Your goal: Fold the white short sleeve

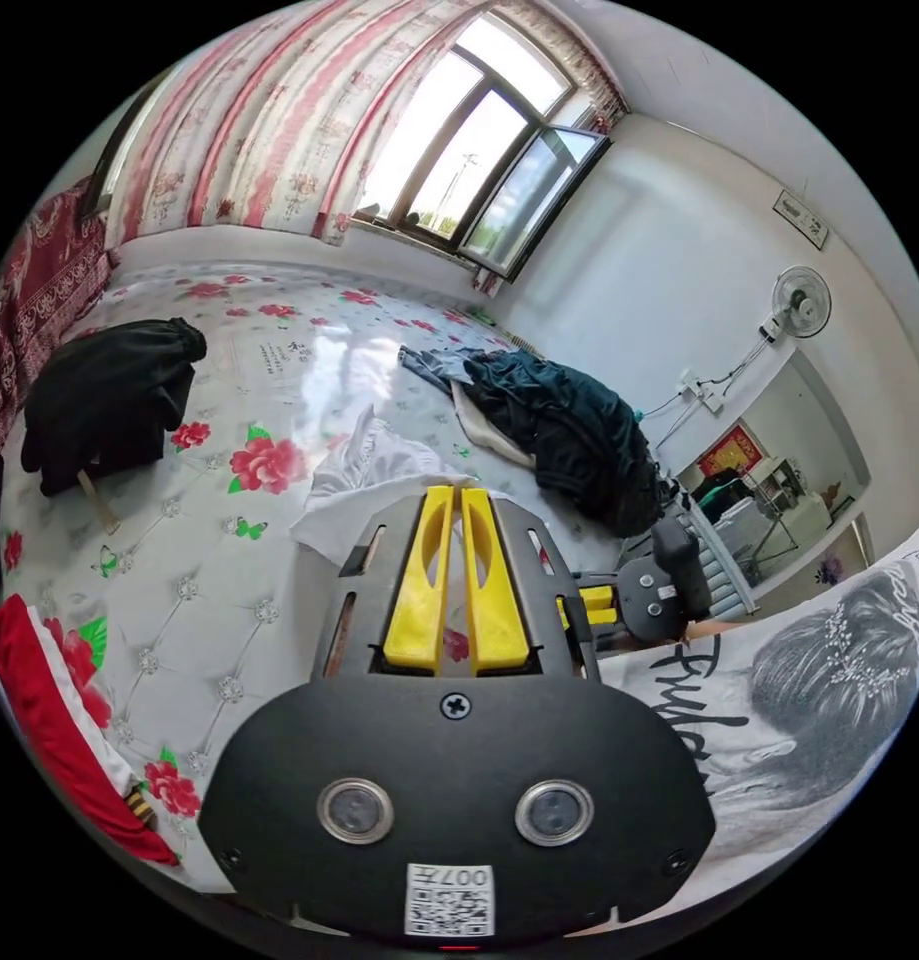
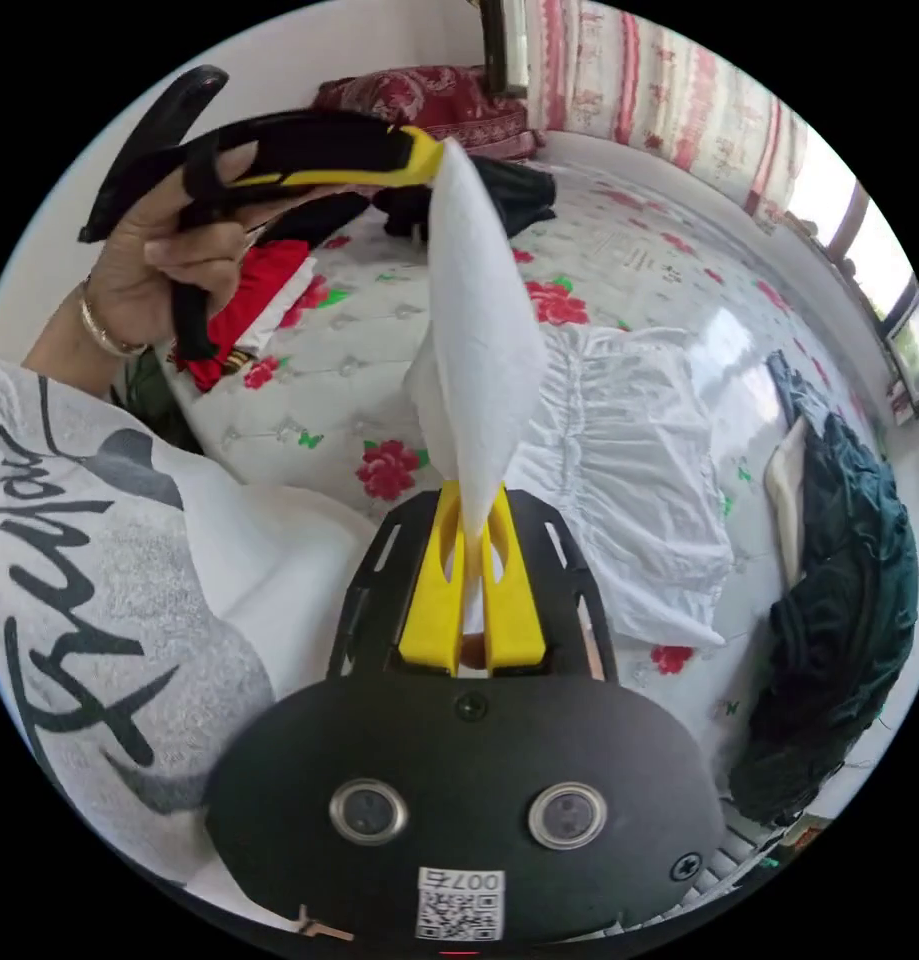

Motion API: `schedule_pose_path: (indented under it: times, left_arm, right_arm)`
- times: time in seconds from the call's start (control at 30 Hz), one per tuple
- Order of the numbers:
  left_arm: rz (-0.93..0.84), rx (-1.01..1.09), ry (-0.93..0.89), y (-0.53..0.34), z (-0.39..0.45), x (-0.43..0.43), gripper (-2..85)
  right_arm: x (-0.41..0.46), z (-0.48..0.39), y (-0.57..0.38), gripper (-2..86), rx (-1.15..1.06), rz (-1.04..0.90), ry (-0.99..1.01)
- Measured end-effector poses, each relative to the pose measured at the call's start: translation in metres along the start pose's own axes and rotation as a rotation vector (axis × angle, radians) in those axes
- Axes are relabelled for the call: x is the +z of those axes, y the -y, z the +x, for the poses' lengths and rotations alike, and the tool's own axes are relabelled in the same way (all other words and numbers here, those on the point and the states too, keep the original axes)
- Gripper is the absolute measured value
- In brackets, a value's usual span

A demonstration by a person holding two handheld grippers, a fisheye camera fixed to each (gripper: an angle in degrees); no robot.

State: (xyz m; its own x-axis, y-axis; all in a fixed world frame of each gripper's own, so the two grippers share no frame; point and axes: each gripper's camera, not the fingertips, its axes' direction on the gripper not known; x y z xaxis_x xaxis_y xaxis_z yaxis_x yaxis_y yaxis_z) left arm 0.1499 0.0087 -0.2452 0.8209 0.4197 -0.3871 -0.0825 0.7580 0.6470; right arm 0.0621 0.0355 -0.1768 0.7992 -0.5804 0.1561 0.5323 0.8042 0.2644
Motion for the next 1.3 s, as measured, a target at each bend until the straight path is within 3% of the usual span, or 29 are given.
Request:
schedule_pose_path:
  times: [0.2,0.37,0.53,0.7,0.8,0.83,1.0,1.17,1.3]
  left_arm:
    - [-0.094,-0.002,0.165,-0.042,-0.01,-0.002,7.0]
    - [-0.149,0.04,0.073,-0.057,0.017,0.022,10.0]
    - [-0.149,0.231,-0.003,-0.027,0.08,0.061,13.9]
    - [-0.231,0.239,0.091,0.001,0.099,0.128,13.7]
    - [-0.196,0.181,0.14,0.022,0.099,0.143,6.9]
    - [-0.156,0.161,0.176,0.027,0.099,0.136,0.7]
    - [-0.022,0.226,0.214,0.027,0.083,0.069,-0.8]
    - [0.074,0.17,0.233,0.039,0.061,-0.028,-1.0]
    - [0.16,0.319,0.179,0.08,0.084,-0.122,-0.9]
  right_arm:
    - [-0.092,0.052,-0.011,5.3,0.101,0.273,0.062]
    - [-0.165,0.088,-0.009,4.9,0.186,0.47,0.117]
    - [-0.216,0.08,0.003,4.1,0.143,0.584,0.085]
    - [-0.269,0.055,0.007,3.5,0.045,0.713,0.082]
    - [-0.299,0.041,0.002,2.8,-0.024,0.786,0.046]
    - [-0.309,0.038,-0.001,2.4,-0.038,0.796,0.001]
    - [-0.335,0.058,-0.026,1.6,-0.018,0.793,-0.169]
    - [-0.343,0.104,-0.036,2.9,0.012,0.716,-0.076]
    - [-0.351,0.128,-0.032,3.9,-0.028,0.645,-0.003]
